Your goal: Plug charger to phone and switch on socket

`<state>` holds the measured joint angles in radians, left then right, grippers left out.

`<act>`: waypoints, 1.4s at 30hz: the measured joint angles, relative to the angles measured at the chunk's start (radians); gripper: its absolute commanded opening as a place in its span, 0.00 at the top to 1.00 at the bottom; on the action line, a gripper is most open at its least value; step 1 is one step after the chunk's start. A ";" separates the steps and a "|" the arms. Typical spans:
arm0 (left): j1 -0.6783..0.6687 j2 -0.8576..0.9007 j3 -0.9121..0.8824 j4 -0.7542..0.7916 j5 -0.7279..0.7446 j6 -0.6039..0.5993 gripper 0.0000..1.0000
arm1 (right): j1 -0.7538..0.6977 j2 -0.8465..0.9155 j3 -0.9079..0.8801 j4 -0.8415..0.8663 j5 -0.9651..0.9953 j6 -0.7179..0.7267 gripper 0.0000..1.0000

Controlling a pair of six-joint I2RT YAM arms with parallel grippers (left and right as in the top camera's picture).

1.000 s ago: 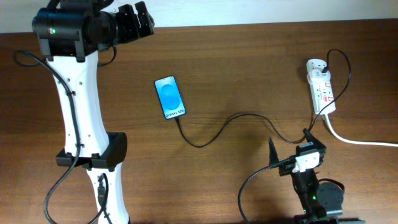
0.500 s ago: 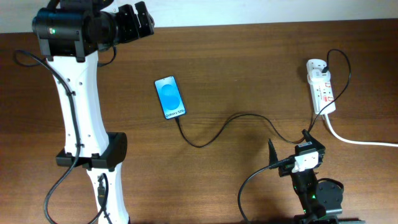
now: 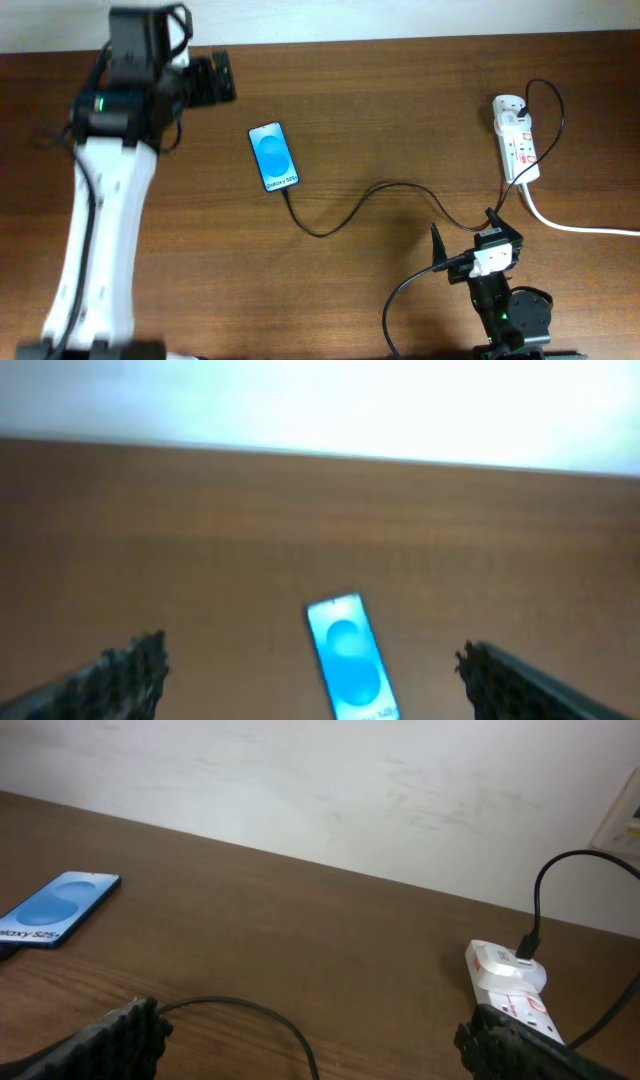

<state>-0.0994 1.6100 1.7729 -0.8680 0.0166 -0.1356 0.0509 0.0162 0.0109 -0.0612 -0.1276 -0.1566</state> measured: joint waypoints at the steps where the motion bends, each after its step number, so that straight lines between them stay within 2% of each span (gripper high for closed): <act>1: 0.000 -0.094 -0.121 0.066 0.001 0.050 0.01 | 0.000 0.000 0.000 0.000 0.000 0.000 0.02; 5: 0.000 -0.374 -0.518 0.317 0.010 0.200 0.01 | 0.000 0.000 0.000 0.000 0.000 0.000 0.02; 8: 0.000 -0.570 -0.807 0.519 0.013 0.253 0.01 | 0.000 0.000 0.000 0.000 0.000 0.000 0.02; 9: 0.000 -0.685 -0.956 0.622 0.013 0.270 0.01 | -0.001 0.000 0.000 0.000 0.000 0.000 0.02; 11: 0.005 -0.856 -1.130 0.757 0.014 0.290 0.01 | -0.001 -0.001 0.000 0.002 0.000 0.000 0.02; 13: 0.024 -0.991 -1.265 0.822 0.014 0.298 0.01 | -0.001 -0.001 0.000 -0.001 0.000 -0.001 0.02; 14: 0.047 -1.125 -1.383 0.832 0.013 0.301 0.01 | -0.001 0.000 0.000 -0.001 0.000 0.000 0.02; 16: 0.068 -1.239 -1.483 0.847 0.013 0.304 0.01 | -0.001 0.000 0.000 -0.001 0.000 0.000 0.02; 28: 0.095 -1.594 -1.690 0.874 0.013 0.377 0.01 | -0.001 0.000 0.000 -0.001 0.000 0.000 0.02; 31: 0.096 -1.595 -1.738 0.914 0.012 0.381 0.01 | -0.001 0.000 0.000 -0.001 0.000 0.000 0.02; 35: 0.096 -1.596 -1.761 0.796 0.013 0.383 0.01 | -0.001 0.000 0.000 -0.001 0.000 0.000 0.02; 42: 0.096 -1.596 -1.761 0.793 0.012 0.378 0.01 | -0.001 0.000 0.000 -0.001 0.000 0.000 0.02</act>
